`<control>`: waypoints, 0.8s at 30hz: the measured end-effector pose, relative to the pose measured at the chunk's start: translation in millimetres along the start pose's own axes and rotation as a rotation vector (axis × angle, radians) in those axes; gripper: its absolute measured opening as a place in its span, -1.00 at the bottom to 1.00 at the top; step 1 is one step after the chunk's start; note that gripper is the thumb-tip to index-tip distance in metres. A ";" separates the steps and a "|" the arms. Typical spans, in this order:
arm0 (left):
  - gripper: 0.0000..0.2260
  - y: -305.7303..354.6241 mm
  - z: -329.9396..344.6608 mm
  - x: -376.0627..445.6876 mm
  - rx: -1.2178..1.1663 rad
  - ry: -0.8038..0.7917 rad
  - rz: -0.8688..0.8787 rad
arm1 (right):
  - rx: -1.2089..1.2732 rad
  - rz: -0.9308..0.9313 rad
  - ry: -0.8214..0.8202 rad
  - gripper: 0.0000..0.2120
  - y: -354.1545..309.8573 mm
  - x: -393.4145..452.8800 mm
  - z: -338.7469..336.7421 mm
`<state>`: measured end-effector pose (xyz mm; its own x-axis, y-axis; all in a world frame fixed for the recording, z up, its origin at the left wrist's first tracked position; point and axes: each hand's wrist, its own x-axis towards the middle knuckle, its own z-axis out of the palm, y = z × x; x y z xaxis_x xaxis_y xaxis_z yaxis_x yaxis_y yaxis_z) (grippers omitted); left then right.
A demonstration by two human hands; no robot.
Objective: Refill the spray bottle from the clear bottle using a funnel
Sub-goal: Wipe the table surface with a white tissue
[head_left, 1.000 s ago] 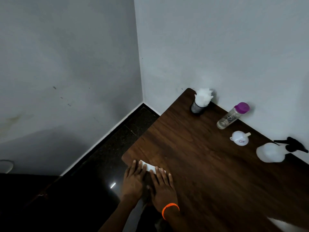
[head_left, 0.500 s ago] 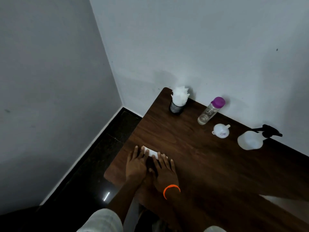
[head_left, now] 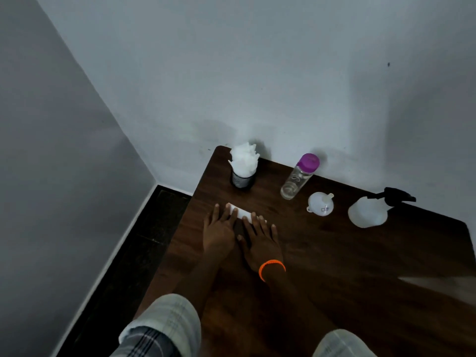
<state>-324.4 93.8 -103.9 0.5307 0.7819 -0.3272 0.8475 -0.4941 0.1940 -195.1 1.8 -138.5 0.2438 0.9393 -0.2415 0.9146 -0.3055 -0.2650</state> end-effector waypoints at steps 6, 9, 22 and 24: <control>-0.35 38.1 -4.1 42.9 0.001 0.030 0.058 | 0.010 0.087 0.052 -0.44 37.9 24.8 -17.4; -0.36 57.2 -3.1 52.8 0.005 0.035 0.094 | -0.009 0.116 0.045 -0.43 57.1 25.2 -25.7; -0.45 106.2 7.8 44.3 0.068 -0.042 0.334 | 0.099 0.359 0.035 -0.40 78.9 -43.9 -24.4; -0.45 104.8 9.9 29.1 0.078 -0.052 0.320 | 0.102 0.361 0.030 -0.40 72.6 -58.8 -19.0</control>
<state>-220.2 61.0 -102.3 0.7667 0.5629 -0.3087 0.6337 -0.7406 0.2233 -136.9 -72.6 -125.8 0.5555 0.7718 -0.3094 0.7314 -0.6306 -0.2596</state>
